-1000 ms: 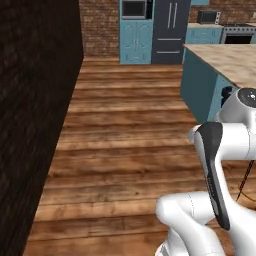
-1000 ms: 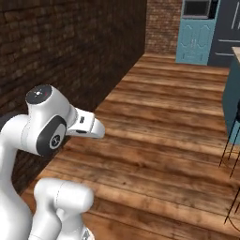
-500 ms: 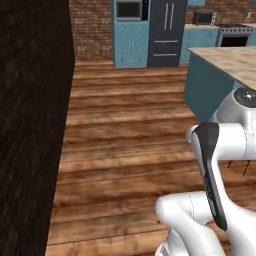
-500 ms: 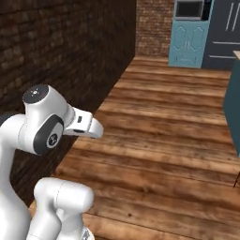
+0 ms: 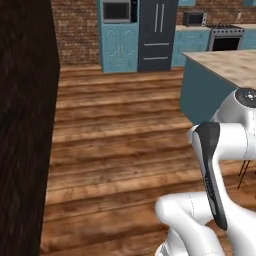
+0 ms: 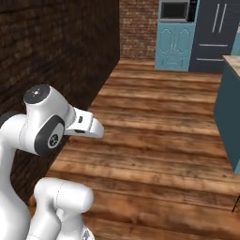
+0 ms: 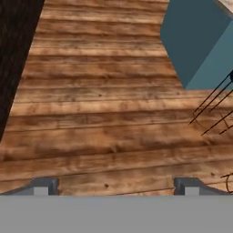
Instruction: There is a tray on the dining counter. Grab the cup, mug, and pitcher and place them on the tray. The pitcher may be placed next to the tray if it cannot fit the tray.
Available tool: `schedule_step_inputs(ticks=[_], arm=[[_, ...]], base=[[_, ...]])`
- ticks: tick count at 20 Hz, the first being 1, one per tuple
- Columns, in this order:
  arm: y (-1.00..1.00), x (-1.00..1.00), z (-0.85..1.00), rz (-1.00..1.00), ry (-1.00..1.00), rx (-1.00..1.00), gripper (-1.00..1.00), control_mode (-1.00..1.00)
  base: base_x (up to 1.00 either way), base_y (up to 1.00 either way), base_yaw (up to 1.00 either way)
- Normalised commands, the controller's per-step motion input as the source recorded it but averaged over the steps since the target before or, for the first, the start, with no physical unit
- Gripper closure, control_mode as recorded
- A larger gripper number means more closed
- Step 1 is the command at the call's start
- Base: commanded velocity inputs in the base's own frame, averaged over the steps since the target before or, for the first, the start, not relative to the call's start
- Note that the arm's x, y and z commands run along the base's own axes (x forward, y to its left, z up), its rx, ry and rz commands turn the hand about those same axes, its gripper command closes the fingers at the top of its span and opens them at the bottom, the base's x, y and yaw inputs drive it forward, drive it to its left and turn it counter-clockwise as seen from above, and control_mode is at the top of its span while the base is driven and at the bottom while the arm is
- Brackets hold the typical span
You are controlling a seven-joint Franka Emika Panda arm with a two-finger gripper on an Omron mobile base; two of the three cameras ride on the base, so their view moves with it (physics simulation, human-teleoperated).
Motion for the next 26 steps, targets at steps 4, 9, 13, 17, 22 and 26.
schedule_step_inputs(ticks=[4, 9, 13, 17, 22, 26], arm=[[0.0, 0.0, 0.0, 0.0, 0.0, 0.0, -1.0, 1.0], [0.0, 0.0, 0.0, 0.0, 0.0, 0.0, -1.0, 1.0], [0.0, 0.0, 0.0, 0.0, 0.0, 0.0, -1.0, 1.0], [0.0, 0.0, 0.0, 0.0, 0.0, 0.0, -1.0, 1.0], [0.0, 0.0, 0.0, 0.0, 0.0, 0.0, -1.0, 1.0], [0.0, 0.0, 0.0, 0.0, 0.0, 0.0, -1.0, 1.0]], base=[[1.0, 0.03, -0.08], [1.0, 0.0, -0.06], [1.0, 0.0, -0.04], [1.0, 0.01, -0.02], [1.0, 0.0, -0.01], [1.0, 0.0, -0.02]])
